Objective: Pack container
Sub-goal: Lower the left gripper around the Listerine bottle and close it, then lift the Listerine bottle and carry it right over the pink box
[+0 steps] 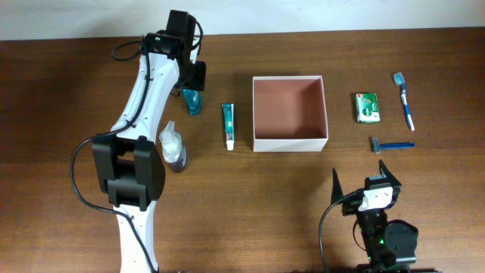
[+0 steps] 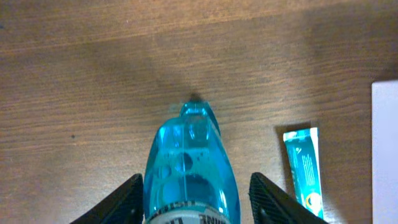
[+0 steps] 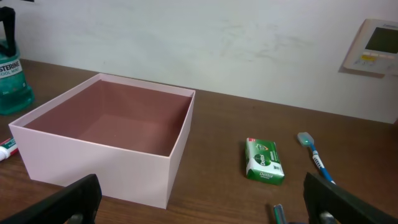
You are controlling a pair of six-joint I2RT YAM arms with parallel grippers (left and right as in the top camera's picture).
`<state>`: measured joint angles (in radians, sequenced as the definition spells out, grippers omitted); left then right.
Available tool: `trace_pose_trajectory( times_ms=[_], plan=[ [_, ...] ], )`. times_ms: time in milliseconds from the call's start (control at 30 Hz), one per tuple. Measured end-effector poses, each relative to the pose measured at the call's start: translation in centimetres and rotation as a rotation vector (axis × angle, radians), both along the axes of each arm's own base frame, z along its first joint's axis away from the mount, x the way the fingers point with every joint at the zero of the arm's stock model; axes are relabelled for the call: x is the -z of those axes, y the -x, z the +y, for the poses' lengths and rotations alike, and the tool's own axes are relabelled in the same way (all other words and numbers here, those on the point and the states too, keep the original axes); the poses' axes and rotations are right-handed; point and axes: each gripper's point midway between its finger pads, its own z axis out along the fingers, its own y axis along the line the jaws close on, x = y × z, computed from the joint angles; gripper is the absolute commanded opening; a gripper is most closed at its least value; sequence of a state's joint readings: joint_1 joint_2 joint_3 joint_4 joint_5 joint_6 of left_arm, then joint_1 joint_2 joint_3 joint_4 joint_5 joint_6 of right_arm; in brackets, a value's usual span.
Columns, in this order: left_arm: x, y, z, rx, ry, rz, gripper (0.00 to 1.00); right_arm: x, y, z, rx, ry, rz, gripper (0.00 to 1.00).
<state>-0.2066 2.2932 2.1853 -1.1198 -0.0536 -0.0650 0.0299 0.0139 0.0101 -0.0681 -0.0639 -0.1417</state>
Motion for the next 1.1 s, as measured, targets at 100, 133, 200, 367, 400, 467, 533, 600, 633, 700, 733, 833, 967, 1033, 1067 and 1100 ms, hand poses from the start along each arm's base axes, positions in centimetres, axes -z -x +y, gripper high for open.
trace_pose_trajectory(
  times_ms=[100, 133, 200, 367, 400, 467, 533, 600, 633, 700, 733, 833, 967, 1033, 1067, 1100],
  plan=[
    [0.1, 0.3, 0.2, -0.002, -0.009, 0.011, 0.51, 0.0, 0.0, 0.0, 0.0, 0.0, 0.0, 0.99],
    [0.1, 0.3, 0.3, -0.004, -0.014, 0.012, 0.51, 0.0, 0.0, 0.0, 0.0, 0.0, 0.0, 0.99],
    [0.1, 0.3, 0.4, -0.007, -0.023, 0.012, 0.48, 0.0, 0.0, 0.0, 0.0, 0.0, 0.0, 0.99],
    [0.1, 0.3, 0.5, -0.009, -0.031, 0.01, 0.37, 0.0, 0.0, 0.0, 0.0, 0.0, 0.0, 0.99],
    [0.1, 0.3, 0.5, -0.009, -0.031, 0.01, 0.36, 0.0, 0.0, 0.0, 0.0, 0.0, 0.0, 0.99],
    [0.1, 0.3, 0.5, -0.009, -0.034, 0.01, 0.36, 0.0, 0.0, 0.0, 0.0, 0.0, 0.0, 0.99],
    [0.1, 0.3, 0.5, -0.009, -0.034, 0.01, 0.35, 0.0, 0.0, 0.0, 0.0, 0.0, 0.0, 0.99],
    [0.1, 0.3, 0.5, -0.009, -0.034, 0.01, 0.35, 0.0, 0.0, 0.0, 0.0, 0.0, 0.0, 0.99],
    [0.1, 0.3, 0.5, -0.009, -0.034, 0.01, 0.35, 0.0, 0.0, 0.0, 0.0, 0.0, 0.0, 0.99],
    [0.1, 0.3, 0.5, -0.009, -0.034, 0.01, 0.35, 0.0, 0.0, 0.0, 0.0, 0.0, 0.0, 0.99],
    [0.1, 0.3, 0.5, -0.009, -0.034, 0.01, 0.35, 0.0, 0.0, 0.0, 0.0, 0.0, 0.0, 0.99],
    [0.0, 0.3, 0.5, -0.009, -0.033, 0.008, 0.3, 0.0, 0.0, 0.0, 0.0, 0.0, 0.0, 0.99],
    [-0.8, -0.1, 0.5, -0.009, -0.031, -0.004, 0.29, 0.0, 0.0, 0.0, 0.0, 0.0, 0.0, 0.99],
    [-2.1, -0.5, 0.4, -0.01, -0.026, -0.026, 0.29, 0.0, 0.0, 0.0, 0.0, 0.0, 0.0, 0.99],
    [-2.7, -0.7, 0.3, -0.01, -0.024, -0.039, 0.29, 0.0, 0.0, 0.0, 0.0, 0.0, 0.0, 0.99],
    [-3.9, -1.0, 0.3, -0.01, -0.018, -0.063, 0.29, 0.0, 0.0, 0.0, 0.0, 0.0, 0.0, 0.99]
  ],
)
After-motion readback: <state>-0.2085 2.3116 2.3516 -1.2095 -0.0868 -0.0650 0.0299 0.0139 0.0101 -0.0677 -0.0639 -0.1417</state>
